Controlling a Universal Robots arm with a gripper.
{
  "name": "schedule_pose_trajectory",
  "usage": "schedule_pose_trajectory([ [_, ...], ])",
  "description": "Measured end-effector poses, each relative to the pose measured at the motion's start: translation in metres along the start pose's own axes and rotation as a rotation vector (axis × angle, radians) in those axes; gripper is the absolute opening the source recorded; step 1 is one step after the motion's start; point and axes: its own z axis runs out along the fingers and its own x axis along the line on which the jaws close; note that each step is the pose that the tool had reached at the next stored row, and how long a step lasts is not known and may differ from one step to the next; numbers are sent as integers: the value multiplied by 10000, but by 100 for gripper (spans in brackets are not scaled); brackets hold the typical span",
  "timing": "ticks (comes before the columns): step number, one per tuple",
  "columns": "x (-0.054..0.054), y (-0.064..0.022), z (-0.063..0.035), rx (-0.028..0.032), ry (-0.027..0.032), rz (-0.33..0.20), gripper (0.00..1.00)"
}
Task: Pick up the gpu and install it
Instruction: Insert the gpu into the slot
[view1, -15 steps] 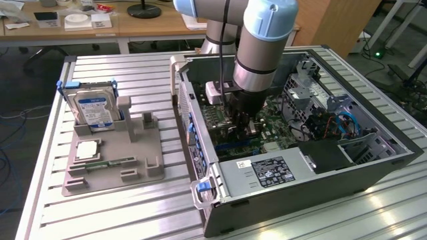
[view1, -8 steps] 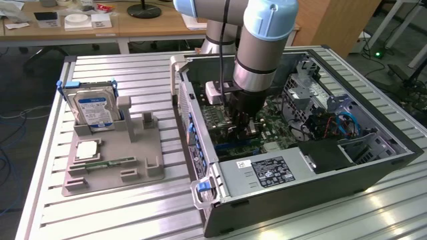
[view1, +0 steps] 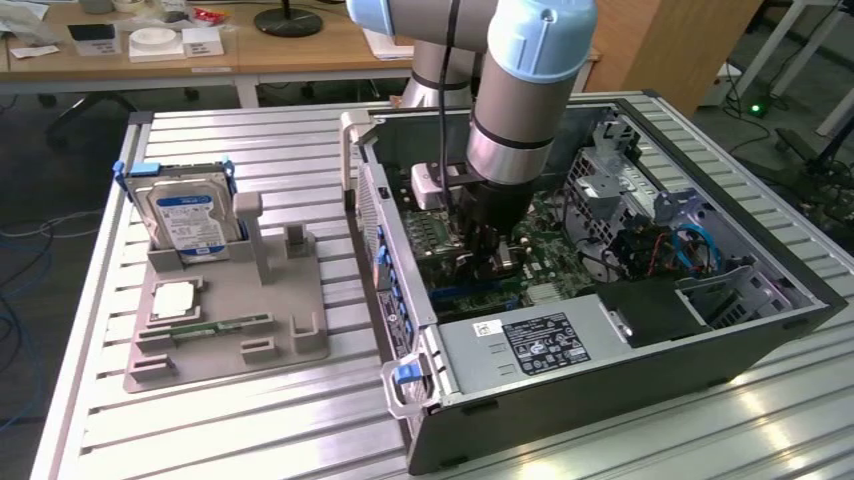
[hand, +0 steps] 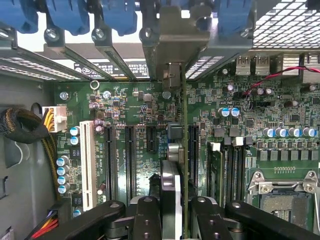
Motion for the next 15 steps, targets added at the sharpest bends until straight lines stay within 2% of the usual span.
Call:
schedule_pose_trajectory([
  [15,-2,1,49,-1,3,0,28],
])
